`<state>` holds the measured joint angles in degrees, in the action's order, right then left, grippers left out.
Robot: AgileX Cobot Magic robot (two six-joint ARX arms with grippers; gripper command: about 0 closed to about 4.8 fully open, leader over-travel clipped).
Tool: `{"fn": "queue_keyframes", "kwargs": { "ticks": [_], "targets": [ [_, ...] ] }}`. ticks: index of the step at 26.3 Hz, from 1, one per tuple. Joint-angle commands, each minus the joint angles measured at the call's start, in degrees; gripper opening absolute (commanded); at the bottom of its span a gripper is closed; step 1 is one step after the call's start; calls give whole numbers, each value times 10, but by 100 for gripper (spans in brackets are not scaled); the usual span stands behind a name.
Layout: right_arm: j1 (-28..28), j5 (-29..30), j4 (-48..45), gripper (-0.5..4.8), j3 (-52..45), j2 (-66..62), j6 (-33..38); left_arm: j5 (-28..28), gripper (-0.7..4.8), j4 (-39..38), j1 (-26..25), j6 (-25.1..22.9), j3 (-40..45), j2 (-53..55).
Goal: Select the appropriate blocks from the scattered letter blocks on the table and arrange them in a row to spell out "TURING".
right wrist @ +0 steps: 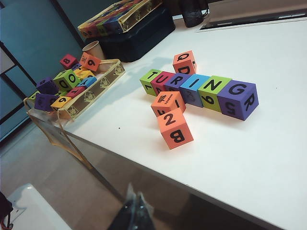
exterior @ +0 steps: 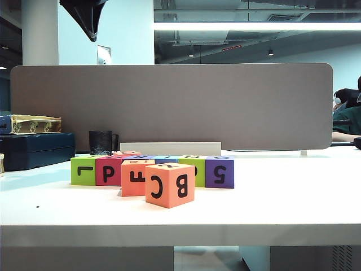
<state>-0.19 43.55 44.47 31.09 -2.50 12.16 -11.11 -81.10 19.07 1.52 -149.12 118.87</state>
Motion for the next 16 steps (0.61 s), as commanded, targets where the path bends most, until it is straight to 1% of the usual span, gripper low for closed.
{"fn": "queue_keyframes", "kwargs": {
  "ticks": [1,7,9,13,16],
  "targets": [
    [0,1,-6,-1,2,-1,-2,0,-6,5,0,0,-2,-10],
    [0,1,-6,-1,2,-1,-2,-5,-6,-7,-9,0,-2,-52],
    [0,1,-6,-1,2,-1,-2,-4,-6,-11,-9,8,-1,-76],
    [0,1,-6,-1,2,-1,-2,-1,-6,-11,-8,9,-1,-147],
    [0,0,-7,-1,2,-1,-2,-2,-6,-12,-8,9,-1,-222]
  ]
}}
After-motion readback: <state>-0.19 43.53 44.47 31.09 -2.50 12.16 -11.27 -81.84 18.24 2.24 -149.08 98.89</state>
